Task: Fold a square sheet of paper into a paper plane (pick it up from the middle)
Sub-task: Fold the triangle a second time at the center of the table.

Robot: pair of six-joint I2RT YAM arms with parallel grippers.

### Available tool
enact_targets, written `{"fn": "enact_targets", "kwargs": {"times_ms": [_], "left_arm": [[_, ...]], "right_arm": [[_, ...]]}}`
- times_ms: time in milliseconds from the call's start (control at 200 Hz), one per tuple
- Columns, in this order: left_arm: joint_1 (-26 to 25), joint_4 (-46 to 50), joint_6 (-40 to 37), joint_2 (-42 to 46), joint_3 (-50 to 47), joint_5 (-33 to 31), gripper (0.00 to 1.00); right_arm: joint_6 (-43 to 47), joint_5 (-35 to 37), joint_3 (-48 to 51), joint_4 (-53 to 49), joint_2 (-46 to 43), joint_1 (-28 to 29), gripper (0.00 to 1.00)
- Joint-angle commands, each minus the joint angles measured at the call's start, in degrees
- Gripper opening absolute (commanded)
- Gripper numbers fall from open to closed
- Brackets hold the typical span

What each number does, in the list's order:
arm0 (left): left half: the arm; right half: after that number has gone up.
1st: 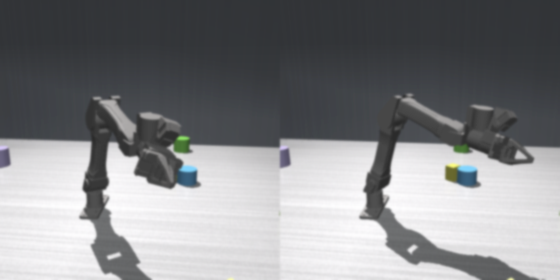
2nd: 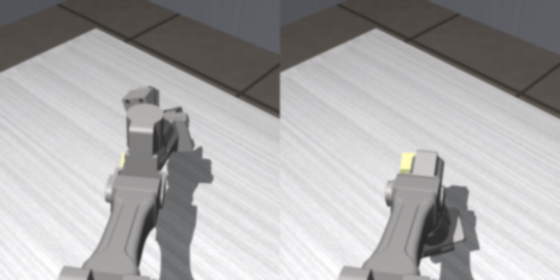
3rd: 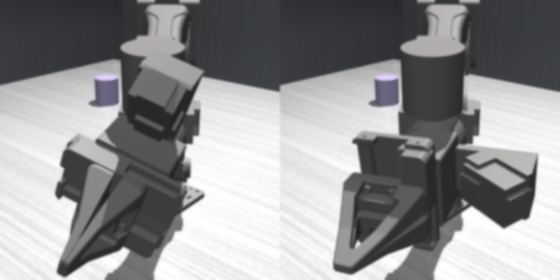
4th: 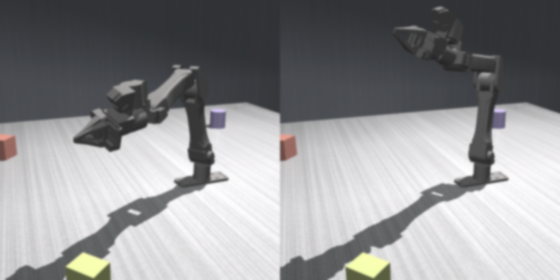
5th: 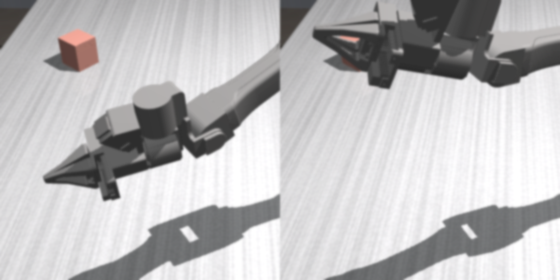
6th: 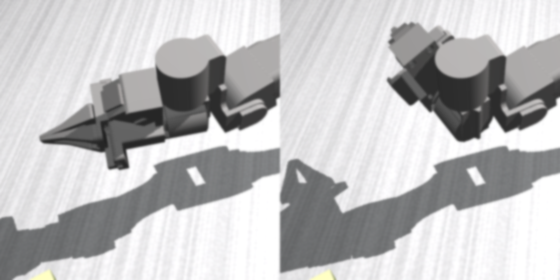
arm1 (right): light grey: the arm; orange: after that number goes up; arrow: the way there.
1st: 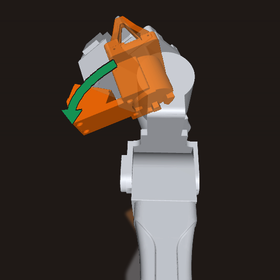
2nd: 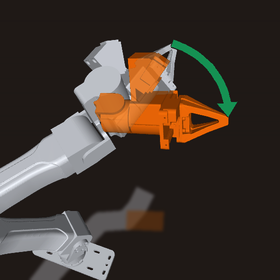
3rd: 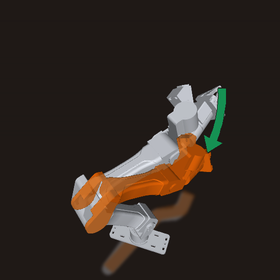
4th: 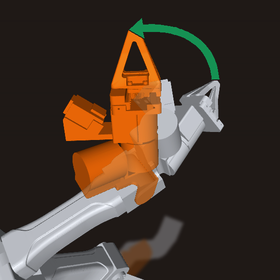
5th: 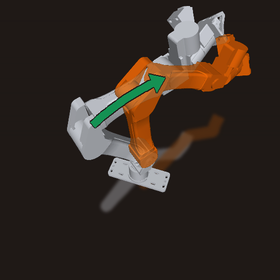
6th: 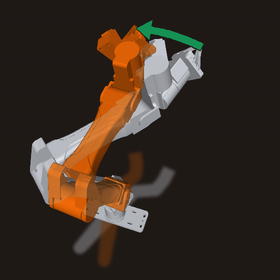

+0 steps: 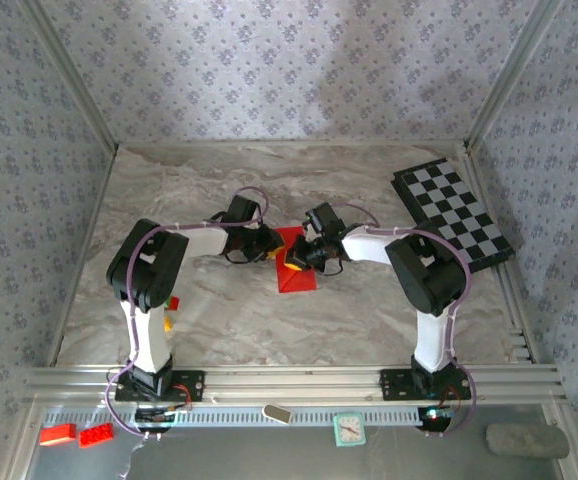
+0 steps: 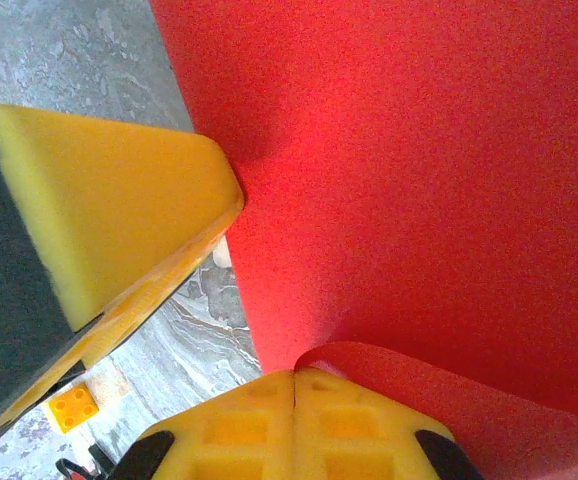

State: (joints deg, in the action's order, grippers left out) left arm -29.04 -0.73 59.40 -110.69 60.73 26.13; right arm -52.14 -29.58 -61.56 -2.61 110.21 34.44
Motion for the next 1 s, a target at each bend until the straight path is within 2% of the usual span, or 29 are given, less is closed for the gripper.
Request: {"fn": "enact_targets", "kwargs": {"times_ms": [0, 994], "left_arm": [[-0.69, 4.07, -0.86, -1.89, 0.35, -0.82, 0.23], [-1.02, 4.41, -0.77, -1.45, 0.36, -0.99, 0.23]], "right_arm": [[1.33, -0.92, -1.62, -1.28, 1.28, 0.37, 0.00], [1.28, -0.39, -1.63, -1.79, 2.64, -0.07, 0.00]]}}
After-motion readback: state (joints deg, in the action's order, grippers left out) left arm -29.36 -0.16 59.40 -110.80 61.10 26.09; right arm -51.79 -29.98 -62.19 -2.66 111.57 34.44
